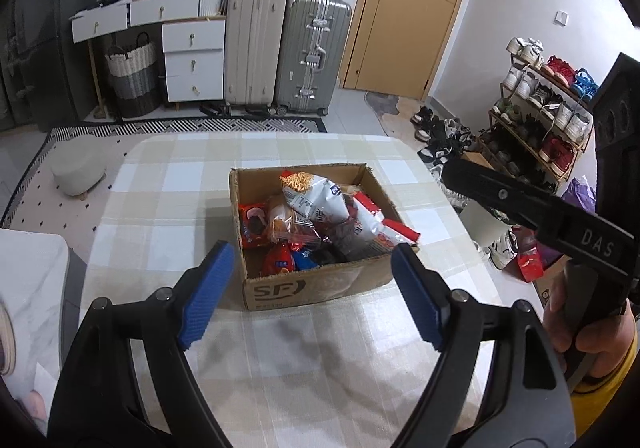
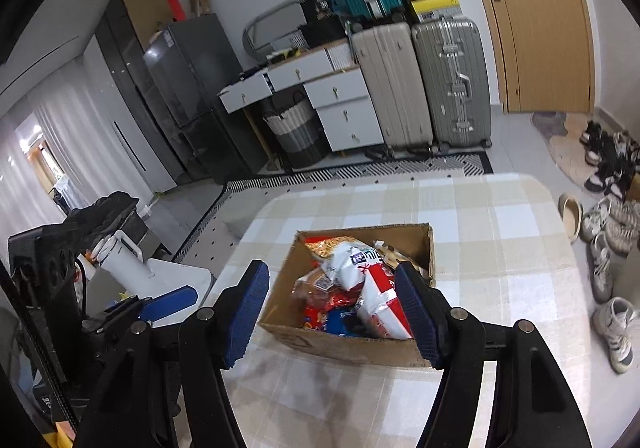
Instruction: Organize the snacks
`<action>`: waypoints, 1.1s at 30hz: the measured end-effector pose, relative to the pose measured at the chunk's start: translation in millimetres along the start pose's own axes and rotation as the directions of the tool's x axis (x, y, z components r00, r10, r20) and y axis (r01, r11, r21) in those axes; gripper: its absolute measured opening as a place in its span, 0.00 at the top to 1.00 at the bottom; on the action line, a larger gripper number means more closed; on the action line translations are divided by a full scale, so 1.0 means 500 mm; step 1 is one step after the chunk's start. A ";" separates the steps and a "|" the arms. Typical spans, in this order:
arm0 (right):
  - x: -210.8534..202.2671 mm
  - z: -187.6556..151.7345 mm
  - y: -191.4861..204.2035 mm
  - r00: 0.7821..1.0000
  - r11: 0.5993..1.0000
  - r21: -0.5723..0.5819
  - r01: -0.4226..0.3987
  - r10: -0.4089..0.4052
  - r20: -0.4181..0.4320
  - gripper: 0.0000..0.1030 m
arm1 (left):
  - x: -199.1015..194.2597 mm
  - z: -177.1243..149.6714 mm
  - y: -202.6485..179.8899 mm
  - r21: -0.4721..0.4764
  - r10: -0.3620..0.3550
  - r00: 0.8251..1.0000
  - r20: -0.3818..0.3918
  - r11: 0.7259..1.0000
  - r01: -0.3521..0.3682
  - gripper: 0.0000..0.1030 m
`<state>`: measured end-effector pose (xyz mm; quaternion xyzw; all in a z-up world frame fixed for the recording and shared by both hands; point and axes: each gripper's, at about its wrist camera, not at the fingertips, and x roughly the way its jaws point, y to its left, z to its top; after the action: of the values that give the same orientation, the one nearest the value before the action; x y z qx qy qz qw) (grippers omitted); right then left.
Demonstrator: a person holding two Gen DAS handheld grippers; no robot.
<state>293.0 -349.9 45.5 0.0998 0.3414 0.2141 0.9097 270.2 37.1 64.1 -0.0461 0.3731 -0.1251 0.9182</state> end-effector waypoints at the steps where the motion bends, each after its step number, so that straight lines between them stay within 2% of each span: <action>1: -0.017 -0.003 0.008 1.000 1.000 -0.004 -0.003 0.003 0.010 0.35 | -0.018 -0.004 -0.003 0.002 0.002 1.000 0.008 1.000 -0.003 0.22; 15: -0.247 -0.065 0.097 0.988 0.996 -0.090 0.007 0.007 0.156 0.35 | -0.235 -0.072 -0.026 0.012 0.036 0.993 0.116 0.999 -0.038 0.21; 17: -0.281 -0.078 0.106 0.984 0.995 -0.102 0.016 0.002 0.180 0.32 | -0.273 -0.083 -0.028 0.013 0.044 0.989 0.138 0.999 -0.046 0.18; 18: -0.295 -0.084 0.108 0.982 0.994 -0.106 0.020 0.001 0.190 0.28 | -0.293 -0.089 -0.030 0.016 0.048 0.987 0.152 0.999 -0.051 0.18; 22: -0.368 -0.119 0.121 0.968 0.990 -0.132 0.044 -0.009 0.251 0.26 | -0.363 -0.114 -0.031 0.017 0.085 0.975 0.207 0.996 -0.091 0.15; 25: -0.414 -0.152 0.119 0.960 0.988 -0.139 0.060 -0.019 0.278 0.21 | -0.404 -0.133 -0.021 0.000 0.098 0.968 0.233 0.995 -0.101 0.01; 33: -0.496 -0.248 0.085 0.940 0.987 -0.143 0.077 -0.024 0.340 0.15 | -0.486 -0.188 -0.003 -0.011 0.152 0.940 0.305 0.988 -0.156 0.01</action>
<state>29.5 -421.5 110.1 0.0553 0.1658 0.1961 0.9649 36.8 100.7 160.4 -0.0291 0.2288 -0.0468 0.9719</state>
